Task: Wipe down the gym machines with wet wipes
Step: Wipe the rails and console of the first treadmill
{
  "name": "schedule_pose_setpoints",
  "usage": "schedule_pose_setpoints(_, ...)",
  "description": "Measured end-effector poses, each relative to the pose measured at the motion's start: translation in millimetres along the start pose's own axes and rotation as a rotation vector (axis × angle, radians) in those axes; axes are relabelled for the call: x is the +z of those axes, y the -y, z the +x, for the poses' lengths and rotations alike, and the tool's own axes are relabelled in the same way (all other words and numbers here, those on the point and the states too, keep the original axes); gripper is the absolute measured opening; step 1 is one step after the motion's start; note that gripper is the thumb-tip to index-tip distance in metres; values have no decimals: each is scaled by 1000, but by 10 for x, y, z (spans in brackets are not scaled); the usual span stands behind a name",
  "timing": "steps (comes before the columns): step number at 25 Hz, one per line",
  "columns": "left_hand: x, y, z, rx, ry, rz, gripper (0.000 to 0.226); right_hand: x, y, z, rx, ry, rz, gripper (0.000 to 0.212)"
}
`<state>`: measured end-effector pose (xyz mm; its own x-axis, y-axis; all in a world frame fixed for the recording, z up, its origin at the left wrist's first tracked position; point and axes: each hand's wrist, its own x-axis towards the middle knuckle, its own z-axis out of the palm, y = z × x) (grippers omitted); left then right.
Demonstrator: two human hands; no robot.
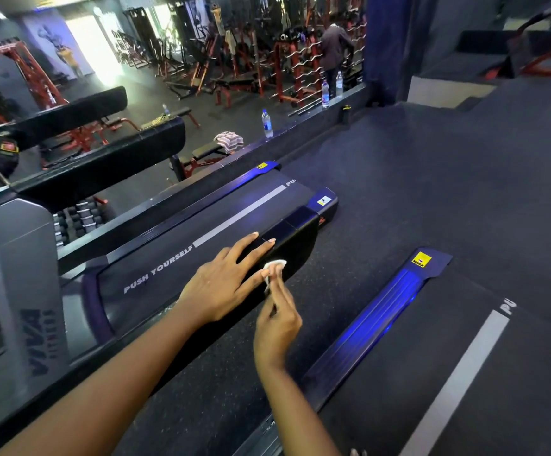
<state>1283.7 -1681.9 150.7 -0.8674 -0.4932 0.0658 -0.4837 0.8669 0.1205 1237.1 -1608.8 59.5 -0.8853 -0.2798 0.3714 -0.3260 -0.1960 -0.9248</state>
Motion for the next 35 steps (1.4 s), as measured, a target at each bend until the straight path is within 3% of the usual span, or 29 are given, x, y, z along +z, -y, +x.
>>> schedule_pose_setpoints(2, -4, -6, -8, -6, 1, -1, 70, -189, -36, 3, -9, 49, 10, 36)
schedule_pose_setpoints(5, -6, -11, -17, -5, -1, 14, 68, -314, -179, 497, 62, -136, -5, 34)
schedule_pose_setpoints(8, -16, -20, -15, -7, -3, 14, 68, -196, -227, 778, 77, -121, -24, 39)
schedule_pose_setpoints(14, -7, -6, -5, -11, 5, 21, 64, 55, -244, 114, 225, -142, 39, 47)
schedule_pose_setpoints(18, -4, 7, 6, -15, 17, 16, 67, -47, -105, -243, 230, -34, 118, 39)
schedule_pose_setpoints(24, -11, 1, -129, 16, -3, 11, 64, -259, -141, 664, 146, -123, 51, 36)
schedule_pose_setpoints(27, -40, 89, -367, -48, -26, -11, 67, -121, -88, 918, 148, -98, 41, 36)
schedule_pose_setpoints(31, -31, 270, -749, -83, -26, 47, 64, 43, 86, 502, 149, -66, 62, 42)
schedule_pose_setpoints(35, -24, 386, -1004, -66, -37, 68, 60, 76, 273, -210, 24, 148, 82, 36)
